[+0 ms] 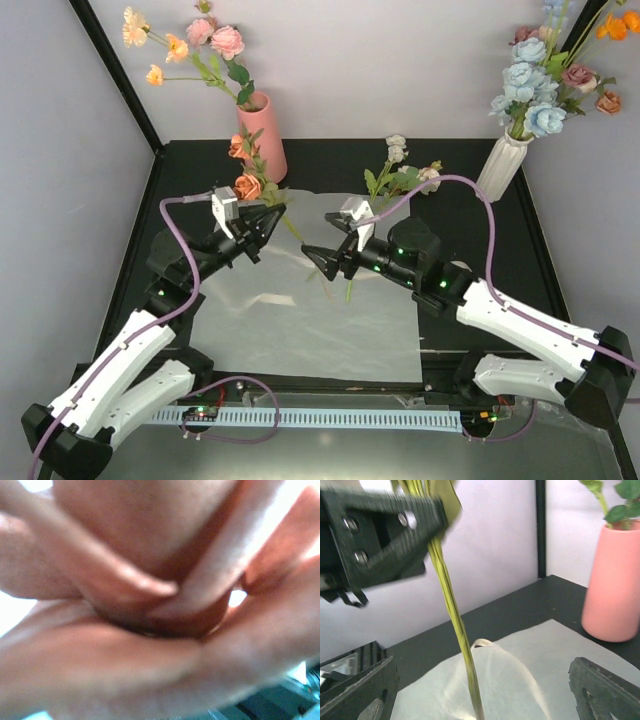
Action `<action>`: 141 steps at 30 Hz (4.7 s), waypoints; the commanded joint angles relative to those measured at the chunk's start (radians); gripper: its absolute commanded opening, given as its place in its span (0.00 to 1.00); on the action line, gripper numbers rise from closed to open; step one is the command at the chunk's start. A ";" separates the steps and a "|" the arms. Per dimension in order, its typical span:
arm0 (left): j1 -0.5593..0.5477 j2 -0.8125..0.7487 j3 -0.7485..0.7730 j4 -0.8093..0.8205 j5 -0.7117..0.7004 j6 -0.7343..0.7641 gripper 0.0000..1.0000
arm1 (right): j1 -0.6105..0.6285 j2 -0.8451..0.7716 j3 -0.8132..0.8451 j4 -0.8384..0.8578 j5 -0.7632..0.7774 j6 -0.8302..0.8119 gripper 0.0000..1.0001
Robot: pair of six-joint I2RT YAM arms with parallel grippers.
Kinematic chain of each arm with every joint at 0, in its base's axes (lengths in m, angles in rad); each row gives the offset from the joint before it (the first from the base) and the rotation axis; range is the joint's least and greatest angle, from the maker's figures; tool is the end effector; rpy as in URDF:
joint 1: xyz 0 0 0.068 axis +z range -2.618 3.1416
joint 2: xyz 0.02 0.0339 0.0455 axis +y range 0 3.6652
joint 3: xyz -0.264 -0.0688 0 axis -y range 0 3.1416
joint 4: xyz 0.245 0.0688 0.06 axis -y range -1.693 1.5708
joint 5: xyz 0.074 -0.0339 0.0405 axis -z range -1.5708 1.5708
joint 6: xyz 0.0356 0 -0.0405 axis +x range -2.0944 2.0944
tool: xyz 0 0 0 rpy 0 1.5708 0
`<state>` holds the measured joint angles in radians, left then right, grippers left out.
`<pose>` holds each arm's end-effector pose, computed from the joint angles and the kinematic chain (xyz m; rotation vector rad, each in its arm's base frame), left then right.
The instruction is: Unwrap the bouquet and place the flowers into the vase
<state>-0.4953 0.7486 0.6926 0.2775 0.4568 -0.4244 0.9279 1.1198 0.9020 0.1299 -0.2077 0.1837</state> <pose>0.1491 -0.0984 0.3627 0.4561 1.3843 -1.0681 0.1533 0.2169 0.3472 -0.7923 1.5703 1.0010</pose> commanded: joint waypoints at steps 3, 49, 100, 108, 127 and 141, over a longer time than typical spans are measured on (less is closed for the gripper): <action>-0.004 0.071 0.159 -0.021 -0.155 0.180 0.02 | 0.005 -0.079 -0.097 0.043 0.223 -0.028 0.95; 0.364 1.066 1.324 0.073 -0.420 0.401 0.02 | 0.000 -0.108 -0.198 0.027 0.400 -0.019 0.97; 0.456 1.176 1.223 -0.173 -0.432 0.091 0.78 | -0.004 -0.050 -0.168 -0.006 0.425 -0.007 0.97; 0.469 0.985 1.009 -0.142 -0.496 -0.002 0.91 | -0.005 -0.049 -0.148 -0.038 0.424 0.002 0.97; 0.495 0.308 0.363 -0.426 -0.340 0.095 0.99 | -0.055 0.060 -0.021 -0.214 0.583 0.183 0.96; 0.494 0.090 0.107 -0.823 -0.148 0.159 0.99 | -0.303 0.460 0.359 -0.670 0.442 0.418 0.95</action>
<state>-0.0059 0.8635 0.8387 -0.4080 0.2710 -0.2913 0.6621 1.4933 1.1706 -0.3721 0.3031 0.5308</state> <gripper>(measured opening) 0.990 0.955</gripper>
